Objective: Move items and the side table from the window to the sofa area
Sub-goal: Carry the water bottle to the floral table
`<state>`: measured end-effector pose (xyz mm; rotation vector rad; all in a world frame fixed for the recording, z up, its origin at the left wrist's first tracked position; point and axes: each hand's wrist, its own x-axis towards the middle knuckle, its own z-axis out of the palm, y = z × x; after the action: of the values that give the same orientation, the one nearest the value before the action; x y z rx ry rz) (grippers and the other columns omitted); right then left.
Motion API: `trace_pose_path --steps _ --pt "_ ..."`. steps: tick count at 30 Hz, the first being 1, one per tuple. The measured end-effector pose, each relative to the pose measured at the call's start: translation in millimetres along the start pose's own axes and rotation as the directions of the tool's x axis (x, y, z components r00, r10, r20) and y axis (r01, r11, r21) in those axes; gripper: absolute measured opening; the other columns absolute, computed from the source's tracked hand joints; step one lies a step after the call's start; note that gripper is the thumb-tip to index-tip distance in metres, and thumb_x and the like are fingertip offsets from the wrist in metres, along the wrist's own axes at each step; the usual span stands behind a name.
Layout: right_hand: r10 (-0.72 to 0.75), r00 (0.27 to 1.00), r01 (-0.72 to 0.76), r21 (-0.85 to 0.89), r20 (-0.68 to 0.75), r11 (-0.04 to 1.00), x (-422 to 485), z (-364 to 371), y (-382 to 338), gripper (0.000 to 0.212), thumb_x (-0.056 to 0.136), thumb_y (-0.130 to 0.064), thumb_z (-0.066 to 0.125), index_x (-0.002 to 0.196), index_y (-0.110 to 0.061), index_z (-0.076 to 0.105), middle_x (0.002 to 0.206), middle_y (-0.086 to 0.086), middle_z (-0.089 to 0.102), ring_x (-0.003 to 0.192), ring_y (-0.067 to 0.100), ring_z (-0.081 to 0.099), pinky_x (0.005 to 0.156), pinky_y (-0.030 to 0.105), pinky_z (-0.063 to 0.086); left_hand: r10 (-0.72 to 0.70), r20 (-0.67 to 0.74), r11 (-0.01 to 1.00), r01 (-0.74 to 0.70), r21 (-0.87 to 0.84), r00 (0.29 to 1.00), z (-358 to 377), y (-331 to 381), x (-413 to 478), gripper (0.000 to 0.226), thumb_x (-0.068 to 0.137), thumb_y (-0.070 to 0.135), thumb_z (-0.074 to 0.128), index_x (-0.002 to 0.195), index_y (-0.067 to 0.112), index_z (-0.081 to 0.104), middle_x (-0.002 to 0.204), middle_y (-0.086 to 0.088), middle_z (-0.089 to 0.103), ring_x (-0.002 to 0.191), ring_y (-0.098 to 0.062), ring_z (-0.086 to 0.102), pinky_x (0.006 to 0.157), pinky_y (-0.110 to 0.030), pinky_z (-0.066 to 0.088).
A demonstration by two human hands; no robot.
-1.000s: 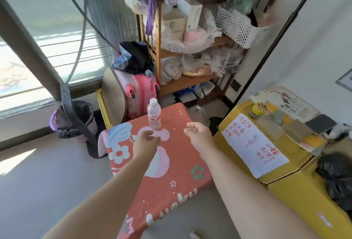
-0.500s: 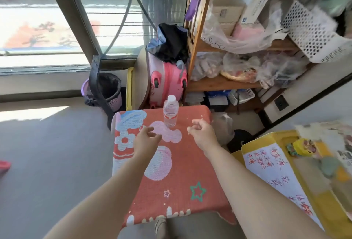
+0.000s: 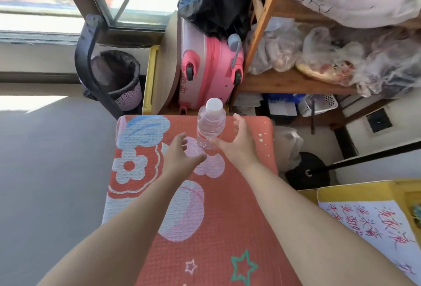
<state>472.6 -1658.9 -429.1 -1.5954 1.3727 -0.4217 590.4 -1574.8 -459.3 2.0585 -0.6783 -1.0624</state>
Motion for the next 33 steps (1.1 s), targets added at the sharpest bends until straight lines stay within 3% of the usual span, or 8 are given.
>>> trace_pose_path --steps 6,8,10,12,14,20,26,33 --pt "-0.082 0.988 0.068 0.107 0.133 0.992 28.6 11.2 15.0 0.106 0.066 -0.024 0.083 0.148 -0.026 0.016 0.152 -0.003 0.029 0.140 0.012 0.026 0.107 0.027 0.026 0.089 0.074 0.994 -0.083 -0.074 0.993 21.3 -13.5 39.1 0.087 0.065 0.029 0.084 0.138 0.023 0.038 0.124 0.003 0.055 0.121 -0.016 0.051 0.103 -0.035 0.042" --pt "-0.117 0.980 0.089 0.173 0.159 0.981 34.3 15.2 16.4 0.107 0.065 -0.021 0.084 0.147 -0.029 0.015 0.151 -0.006 0.031 0.138 0.011 0.029 0.107 0.027 0.028 0.152 0.116 0.987 -0.144 -0.073 0.982 26.0 -14.0 46.0 0.081 0.065 0.023 0.084 0.133 0.027 0.040 0.118 0.012 0.057 0.112 -0.006 0.055 0.094 -0.020 0.046" --pt "-0.155 0.975 0.117 0.224 0.161 0.968 40.3 17.9 19.7 0.103 0.064 -0.018 0.084 0.145 -0.029 0.021 0.143 -0.008 0.041 0.131 0.010 0.040 0.106 0.029 0.035 0.208 0.147 0.977 -0.199 -0.074 0.967 30.7 -9.9 54.9 0.068 0.067 0.009 0.081 0.123 0.028 0.046 0.102 0.016 0.060 0.090 0.008 0.059 0.072 -0.006 0.049" --pt "-0.169 0.971 0.124 0.249 0.168 0.961 43.9 18.0 19.9 0.089 0.064 -0.013 0.084 0.137 -0.027 0.035 0.121 -0.013 0.055 0.114 0.008 0.053 0.092 0.025 0.047 0.269 0.184 0.963 -0.258 -0.080 0.945 33.4 -6.0 64.6 0.053 0.065 -0.001 0.075 0.108 0.023 0.055 0.089 0.003 0.065 0.078 0.003 0.064 0.069 -0.023 0.058" --pt "-0.182 0.965 0.134 0.241 0.189 0.961 47.0 16.8 18.8 0.072 0.065 -0.011 0.083 0.124 -0.028 0.045 0.104 -0.015 0.060 0.101 0.006 0.059 0.080 0.023 0.050 0.290 0.191 0.957 -0.281 -0.071 0.938 35.1 -4.6 70.5 0.045 0.062 0.008 0.072 0.104 0.018 0.059 0.087 -0.001 0.068 0.080 -0.012 0.068 0.069 -0.038 0.059" --pt "-0.181 0.950 0.119 0.240 0.256 0.963 36.4 6.6 1.4 0.068 0.065 -0.009 0.083 0.119 -0.030 0.047 0.106 -0.011 0.061 0.106 0.013 0.060 0.089 0.030 0.050 0.251 0.170 0.968 -0.252 -0.014 0.953 31.9 3.4 54.3 0.044 0.058 0.014 0.076 0.098 0.021 0.060 0.087 -0.001 0.069 0.084 -0.018 0.068 0.072 -0.036 0.058" --pt "-0.213 0.940 0.144 0.255 0.266 0.956 -5.0 -27.4 -68.7 0.065 0.066 -0.004 0.081 0.119 -0.022 0.048 0.102 -0.010 0.060 0.103 0.014 0.059 0.094 0.034 0.049 0.208 0.119 0.978 -0.209 -0.006 0.971 -11.7 56.3 -3.0 0.061 0.051 0.030 0.079 0.106 0.032 0.054 0.096 0.006 0.069 0.092 -0.016 0.066 0.082 -0.041 0.055" --pt "-0.266 0.914 0.186 0.267 0.306 0.946 -53.3 -63.5 -159.9 0.074 0.065 -0.008 0.082 0.129 -0.015 0.047 0.112 -0.002 0.063 0.100 0.009 0.061 0.089 0.026 0.050 0.230 0.056 0.973 -0.231 0.010 0.972 -74.2 122.1 -65.8 0.063 0.045 0.035 0.077 0.106 0.029 0.059 0.095 0.005 0.071 0.091 -0.014 0.068 0.087 -0.044 0.055"
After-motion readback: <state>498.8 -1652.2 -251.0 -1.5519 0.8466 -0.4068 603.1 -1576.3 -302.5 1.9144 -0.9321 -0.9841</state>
